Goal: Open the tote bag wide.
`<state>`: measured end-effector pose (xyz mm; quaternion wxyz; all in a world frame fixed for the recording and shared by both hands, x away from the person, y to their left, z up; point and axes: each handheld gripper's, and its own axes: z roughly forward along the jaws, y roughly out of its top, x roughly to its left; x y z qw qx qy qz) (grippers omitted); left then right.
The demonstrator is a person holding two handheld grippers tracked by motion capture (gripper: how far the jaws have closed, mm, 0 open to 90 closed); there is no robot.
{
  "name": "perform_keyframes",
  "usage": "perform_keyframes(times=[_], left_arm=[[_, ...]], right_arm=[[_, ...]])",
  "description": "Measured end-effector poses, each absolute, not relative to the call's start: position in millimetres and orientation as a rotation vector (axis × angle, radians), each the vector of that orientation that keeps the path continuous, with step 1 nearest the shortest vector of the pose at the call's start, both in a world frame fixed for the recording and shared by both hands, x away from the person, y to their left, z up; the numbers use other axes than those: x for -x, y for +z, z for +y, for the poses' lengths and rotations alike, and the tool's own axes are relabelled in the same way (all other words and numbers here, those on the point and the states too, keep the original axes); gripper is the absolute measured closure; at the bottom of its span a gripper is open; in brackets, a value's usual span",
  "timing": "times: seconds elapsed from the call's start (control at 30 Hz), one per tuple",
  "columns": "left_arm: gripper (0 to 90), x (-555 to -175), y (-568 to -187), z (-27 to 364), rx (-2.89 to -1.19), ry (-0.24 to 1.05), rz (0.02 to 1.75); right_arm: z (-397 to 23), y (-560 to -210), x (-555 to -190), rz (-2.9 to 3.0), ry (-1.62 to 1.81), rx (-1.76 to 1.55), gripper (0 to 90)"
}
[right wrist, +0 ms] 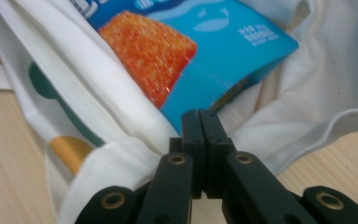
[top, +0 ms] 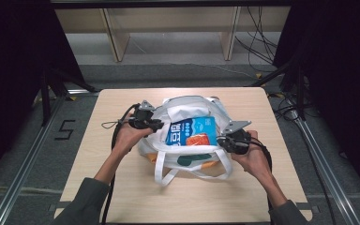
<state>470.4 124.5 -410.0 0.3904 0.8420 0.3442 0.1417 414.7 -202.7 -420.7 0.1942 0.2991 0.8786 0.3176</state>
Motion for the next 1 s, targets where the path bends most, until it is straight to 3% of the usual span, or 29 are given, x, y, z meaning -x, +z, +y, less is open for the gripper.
perform_keyframes(times=[0.17, 0.33, 0.43, 0.7, 1.0], left_arm=[[75.6, -438.8, -421.8, 118.1, -2.216, 0.292, 0.777], [75.7, -431.6, -435.1, 121.2, -2.24, 0.246, 0.76], [76.0, -429.4, -435.3, 118.1, -2.238, 0.285, 0.768], [71.5, -421.2, -413.1, 130.0, -2.097, 0.307, 0.769], [65.5, -409.8, -407.5, 138.9, -2.021, 0.272, 0.787]], right_arm=[[-197.7, -422.1, -404.9, 2.502, 0.886, -0.811, 90.0], [-197.7, -434.7, -395.8, 2.586, 0.815, -0.807, 90.0], [-198.1, -432.6, -396.6, 2.539, 0.856, -0.778, 90.0], [-212.7, -403.2, -399.6, 2.416, 1.031, -0.828, 88.9], [-219.9, -396.7, -398.0, 2.374, 1.087, -0.857, 86.8]])
